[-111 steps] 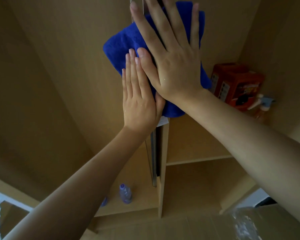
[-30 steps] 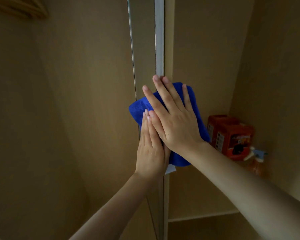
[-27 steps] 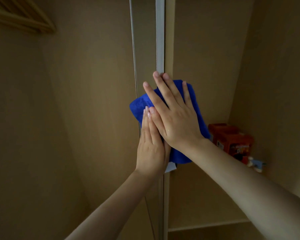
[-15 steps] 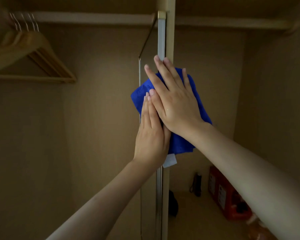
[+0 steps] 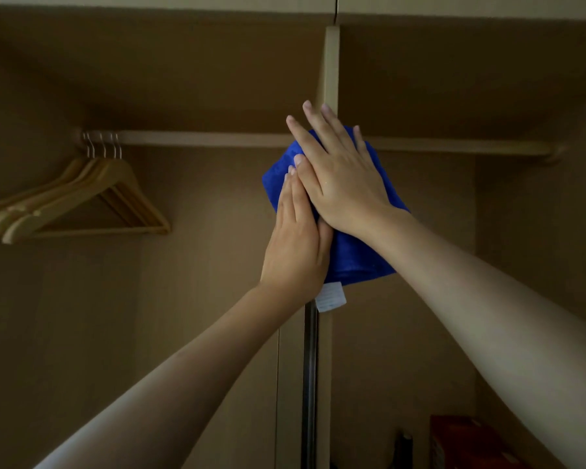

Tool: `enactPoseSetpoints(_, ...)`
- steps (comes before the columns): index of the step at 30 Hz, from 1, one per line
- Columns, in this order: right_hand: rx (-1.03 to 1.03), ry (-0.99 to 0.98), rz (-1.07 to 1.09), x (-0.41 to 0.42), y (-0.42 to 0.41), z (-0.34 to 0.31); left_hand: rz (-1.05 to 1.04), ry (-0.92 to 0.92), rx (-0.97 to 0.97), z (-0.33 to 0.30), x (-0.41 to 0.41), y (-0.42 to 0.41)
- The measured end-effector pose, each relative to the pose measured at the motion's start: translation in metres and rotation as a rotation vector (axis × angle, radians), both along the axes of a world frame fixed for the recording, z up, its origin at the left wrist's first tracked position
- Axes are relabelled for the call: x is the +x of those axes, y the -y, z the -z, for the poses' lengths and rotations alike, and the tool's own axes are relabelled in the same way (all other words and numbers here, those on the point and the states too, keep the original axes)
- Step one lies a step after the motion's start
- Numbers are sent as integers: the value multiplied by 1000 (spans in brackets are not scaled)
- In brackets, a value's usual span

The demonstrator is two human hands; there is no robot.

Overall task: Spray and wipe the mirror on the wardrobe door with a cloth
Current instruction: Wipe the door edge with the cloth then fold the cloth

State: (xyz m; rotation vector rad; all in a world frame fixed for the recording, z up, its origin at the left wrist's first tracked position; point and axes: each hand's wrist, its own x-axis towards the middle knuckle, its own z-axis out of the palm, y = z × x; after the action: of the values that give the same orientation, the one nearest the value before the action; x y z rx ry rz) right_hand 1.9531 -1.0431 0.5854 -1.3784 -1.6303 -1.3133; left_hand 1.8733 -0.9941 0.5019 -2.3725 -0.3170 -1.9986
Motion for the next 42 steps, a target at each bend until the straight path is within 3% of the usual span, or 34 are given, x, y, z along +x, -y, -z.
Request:
enactPoseSetpoints(5,25,-20,-44,2,-2,5,-39,-6,-197,5,-5,6)
enactPoseSetpoints(9,57,-55,-112,1,-3,19,275,14,-648,6,-27,14)
enactPoseSetpoints(14,41,-99,-164,0,-4,53,536,128,-869,16,-52,17)
enactPoseSetpoints(19,-34,-156,-119,-3,5,93,625,179,-1054,31,-78,21)
enactPoseSetpoints(27,-193,-578,-351,-19,45,195,674,-13,-1054,91,-94,59)
enactPoseSetpoints(37,-419,-778,-150,-4,135,338,805,-338,-1445,206,-78,91)
enactPoseSetpoints(42,-667,-964,-91,31,175,385,850,-392,-1748,263,-52,104)
